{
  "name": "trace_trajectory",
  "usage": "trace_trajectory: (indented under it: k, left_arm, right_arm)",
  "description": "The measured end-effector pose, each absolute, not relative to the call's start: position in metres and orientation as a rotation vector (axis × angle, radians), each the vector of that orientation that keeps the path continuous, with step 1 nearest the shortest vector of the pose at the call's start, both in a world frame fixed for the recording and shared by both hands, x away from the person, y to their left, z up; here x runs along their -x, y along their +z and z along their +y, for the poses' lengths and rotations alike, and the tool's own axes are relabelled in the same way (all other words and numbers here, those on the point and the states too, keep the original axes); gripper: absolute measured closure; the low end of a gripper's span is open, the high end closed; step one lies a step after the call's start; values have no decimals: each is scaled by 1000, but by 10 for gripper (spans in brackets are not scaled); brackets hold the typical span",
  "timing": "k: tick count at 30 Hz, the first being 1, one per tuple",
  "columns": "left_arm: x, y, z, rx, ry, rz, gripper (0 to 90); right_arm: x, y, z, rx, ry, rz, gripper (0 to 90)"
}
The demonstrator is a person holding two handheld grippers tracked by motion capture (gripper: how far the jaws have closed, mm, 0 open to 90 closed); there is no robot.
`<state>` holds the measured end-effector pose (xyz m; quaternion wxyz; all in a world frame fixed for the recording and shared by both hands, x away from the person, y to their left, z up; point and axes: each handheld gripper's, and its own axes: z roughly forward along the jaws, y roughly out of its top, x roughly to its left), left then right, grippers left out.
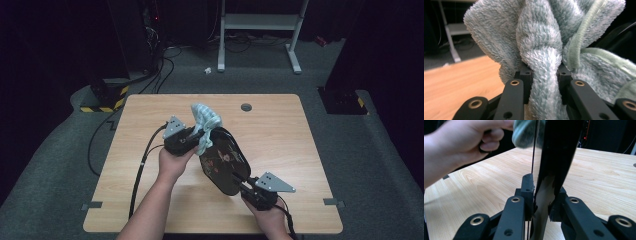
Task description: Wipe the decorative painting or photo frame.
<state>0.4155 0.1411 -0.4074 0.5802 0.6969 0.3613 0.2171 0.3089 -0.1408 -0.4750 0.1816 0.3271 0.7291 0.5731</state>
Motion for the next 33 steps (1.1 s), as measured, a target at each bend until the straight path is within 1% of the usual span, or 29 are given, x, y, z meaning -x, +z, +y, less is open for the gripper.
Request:
trace_trajectory:
  k: [6,9,11,13,15,20,23,24,27,31,33]
  left_arm:
    - [-394,-366,126,-1566,549,726,739]
    - [-380,-349,111,-1586,581,639,737]
    - [-377,-348,104,-1605,607,622,736]
    - [-380,-352,103,-1599,603,633,736]
    - [-386,-358,110,-1566,564,654,737]
    - [-393,-364,121,-1573,568,701,740]
    - [-404,-380,130,-1617,553,759,740]
    - [-404,-380,130,-1617,553,759,740]
    - [-414,-401,135,-1656,519,811,740]
    - [-421,-423,148,-1644,484,887,740]
    - [-420,-423,150,-1649,493,888,739]
  right_arm:
    - [-308,-475,-141,-918,1612,2062,775]
    - [-309,-474,-140,-923,1613,2060,775]
    - [-309,-475,-140,-919,1613,2061,775]
    - [-309,-475,-140,-920,1608,2060,774]
    - [-309,-475,-140,-923,1606,2061,773]
    - [-309,-475,-140,-920,1608,2061,774]
    - [-309,-475,-141,-922,1609,2061,773]
    - [-309,-475,-141,-922,1609,2061,773]
    - [-309,-476,-142,-925,1608,2061,773]
    - [-309,-475,-142,-928,1610,2064,773]
    - [-309,-474,-141,-925,1607,2070,774]
